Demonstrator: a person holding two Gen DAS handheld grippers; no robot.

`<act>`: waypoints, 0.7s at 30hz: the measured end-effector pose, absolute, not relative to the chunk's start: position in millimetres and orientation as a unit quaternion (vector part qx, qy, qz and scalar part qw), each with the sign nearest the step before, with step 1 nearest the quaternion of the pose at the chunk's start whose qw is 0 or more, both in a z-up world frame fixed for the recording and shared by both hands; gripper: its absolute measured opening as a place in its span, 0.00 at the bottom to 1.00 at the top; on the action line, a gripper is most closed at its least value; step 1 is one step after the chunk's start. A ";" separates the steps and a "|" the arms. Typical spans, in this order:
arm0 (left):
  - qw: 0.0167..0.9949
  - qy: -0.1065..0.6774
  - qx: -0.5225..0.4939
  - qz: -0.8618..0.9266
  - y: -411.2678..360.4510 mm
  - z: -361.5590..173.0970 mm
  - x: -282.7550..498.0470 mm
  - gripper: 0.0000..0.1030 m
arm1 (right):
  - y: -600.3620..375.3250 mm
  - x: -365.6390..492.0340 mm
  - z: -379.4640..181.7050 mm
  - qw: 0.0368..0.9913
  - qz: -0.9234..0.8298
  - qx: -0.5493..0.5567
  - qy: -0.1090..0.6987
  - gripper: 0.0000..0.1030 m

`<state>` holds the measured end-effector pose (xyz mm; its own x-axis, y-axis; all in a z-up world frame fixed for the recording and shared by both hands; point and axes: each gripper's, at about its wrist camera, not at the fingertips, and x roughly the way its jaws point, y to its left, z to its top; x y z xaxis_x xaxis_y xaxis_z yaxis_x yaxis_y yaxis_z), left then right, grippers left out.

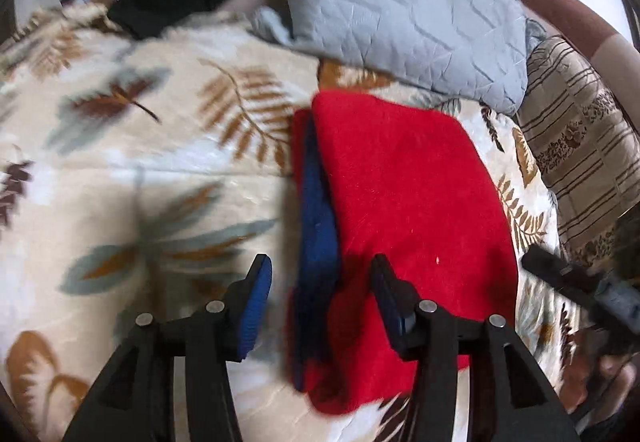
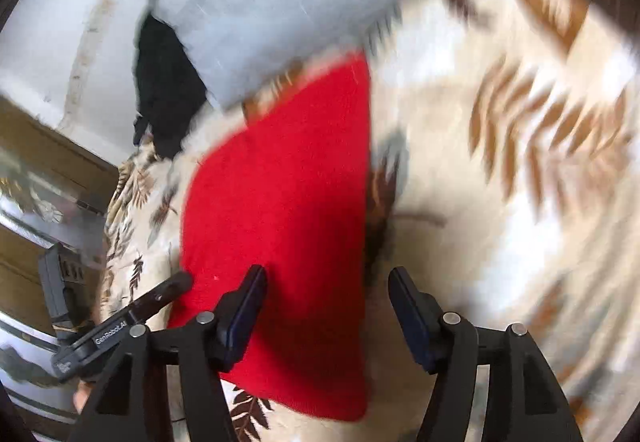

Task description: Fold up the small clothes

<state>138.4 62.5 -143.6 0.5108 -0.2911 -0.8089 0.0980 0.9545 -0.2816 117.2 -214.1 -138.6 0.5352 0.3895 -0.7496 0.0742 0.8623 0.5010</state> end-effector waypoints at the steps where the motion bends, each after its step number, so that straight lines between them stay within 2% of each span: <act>1: 0.866 0.480 -0.092 -0.104 63.5 -139.3 132.4 0.51 | -208.2 111.2 -124.2 0.851 0.109 0.241 0.454 0.66; 5: 0.880 0.462 -0.073 -0.083 72.9 -120.6 104.5 0.51 | -178.2 119.4 -102.6 0.859 0.160 0.220 0.434 0.68; 7: 0.889 0.449 -0.062 -0.065 78.3 -107.7 87.3 0.58 | -169.0 134.1 -118.3 0.853 0.156 0.221 0.446 0.72; 9: 0.897 0.436 -0.054 -0.049 82.0 -96.9 70.6 0.68 | -170.9 152.2 -148.8 0.837 0.125 0.225 0.482 0.72; 11: 0.906 0.420 -0.041 -0.038 84.5 -87.5 56.9 0.73 | -165.9 143.7 -133.6 0.849 0.119 0.226 0.463 0.72; 15: 0.913 0.405 -0.040 -0.028 85.7 -81.1 39.7 0.74 | -150.7 94.5 -90.3 0.885 0.116 0.176 0.415 0.72; 21: 0.916 0.401 -0.026 -0.022 75.0 -79.8 22.8 0.74 | -138.5 13.6 -76.5 0.906 0.099 0.115 0.394 0.74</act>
